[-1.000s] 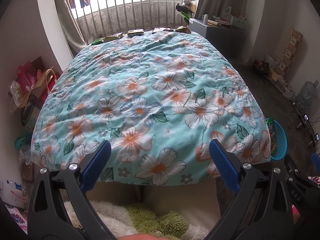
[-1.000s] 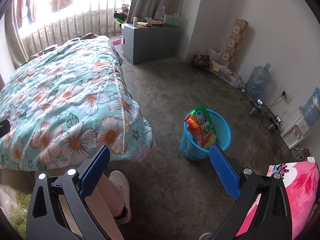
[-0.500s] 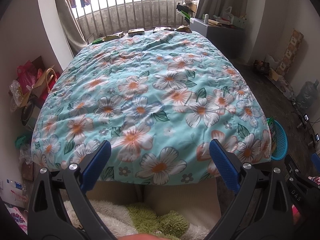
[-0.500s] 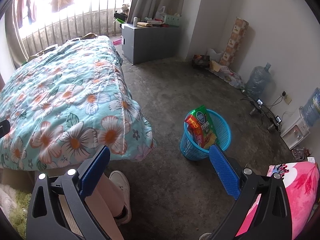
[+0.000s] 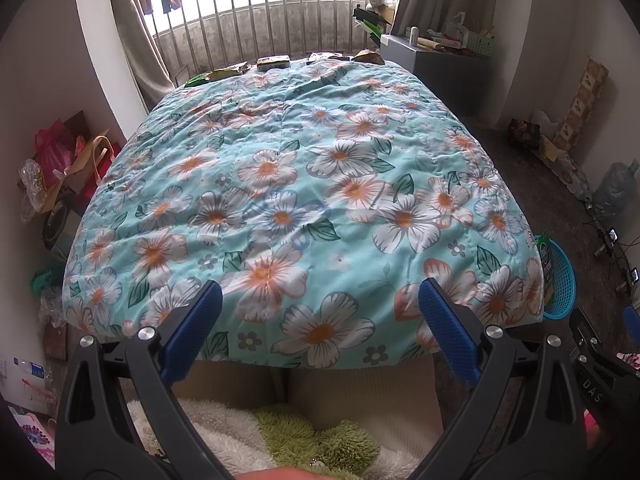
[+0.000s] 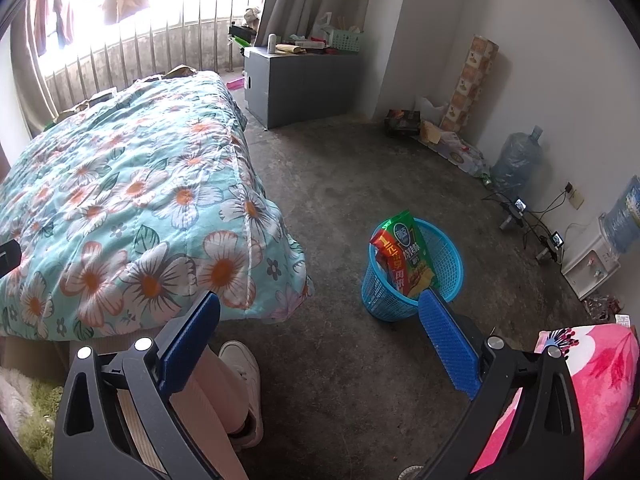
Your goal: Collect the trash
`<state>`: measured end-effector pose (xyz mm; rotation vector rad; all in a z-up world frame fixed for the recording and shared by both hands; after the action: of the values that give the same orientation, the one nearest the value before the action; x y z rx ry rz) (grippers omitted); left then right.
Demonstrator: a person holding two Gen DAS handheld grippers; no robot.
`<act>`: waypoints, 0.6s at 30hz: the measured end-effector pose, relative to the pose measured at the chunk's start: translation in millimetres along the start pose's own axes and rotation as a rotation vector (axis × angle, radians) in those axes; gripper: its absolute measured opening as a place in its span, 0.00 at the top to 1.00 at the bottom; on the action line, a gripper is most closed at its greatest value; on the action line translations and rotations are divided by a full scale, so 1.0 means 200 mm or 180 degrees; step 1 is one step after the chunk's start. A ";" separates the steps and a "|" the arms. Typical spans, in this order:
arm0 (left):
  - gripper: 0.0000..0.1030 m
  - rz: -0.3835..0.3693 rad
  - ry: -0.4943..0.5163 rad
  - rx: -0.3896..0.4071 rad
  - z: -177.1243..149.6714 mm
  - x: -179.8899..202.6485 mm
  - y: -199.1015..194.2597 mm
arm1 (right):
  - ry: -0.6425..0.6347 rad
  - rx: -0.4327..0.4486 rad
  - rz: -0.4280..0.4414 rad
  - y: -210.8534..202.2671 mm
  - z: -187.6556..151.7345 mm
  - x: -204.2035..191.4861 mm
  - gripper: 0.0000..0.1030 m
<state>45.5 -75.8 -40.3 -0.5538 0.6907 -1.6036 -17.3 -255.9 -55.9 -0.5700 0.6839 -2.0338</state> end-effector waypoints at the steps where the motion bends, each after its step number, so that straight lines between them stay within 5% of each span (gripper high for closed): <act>1: 0.09 0.0001 0.0000 0.0000 0.00 0.00 0.00 | 0.0001 0.0003 0.0001 0.00 0.00 0.00 0.06; 18: 0.09 0.0004 -0.0004 0.0007 0.00 0.00 0.00 | 0.0002 0.0009 -0.0001 0.00 0.01 -0.01 0.06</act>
<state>45.5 -76.0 -39.5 -0.5529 0.6882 -1.6026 -14.9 -255.2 -54.0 -0.5679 0.6811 -2.0350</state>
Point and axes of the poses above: each gripper's, at about its wrist camera, not at the fingertips, and y roughly the way its jaws point, x to its right, z to its top, the point moved 3 cm from there along y, roughly the way its jaws point, and after that the axes turned 8 degrees about x, right-handed, at the moved point
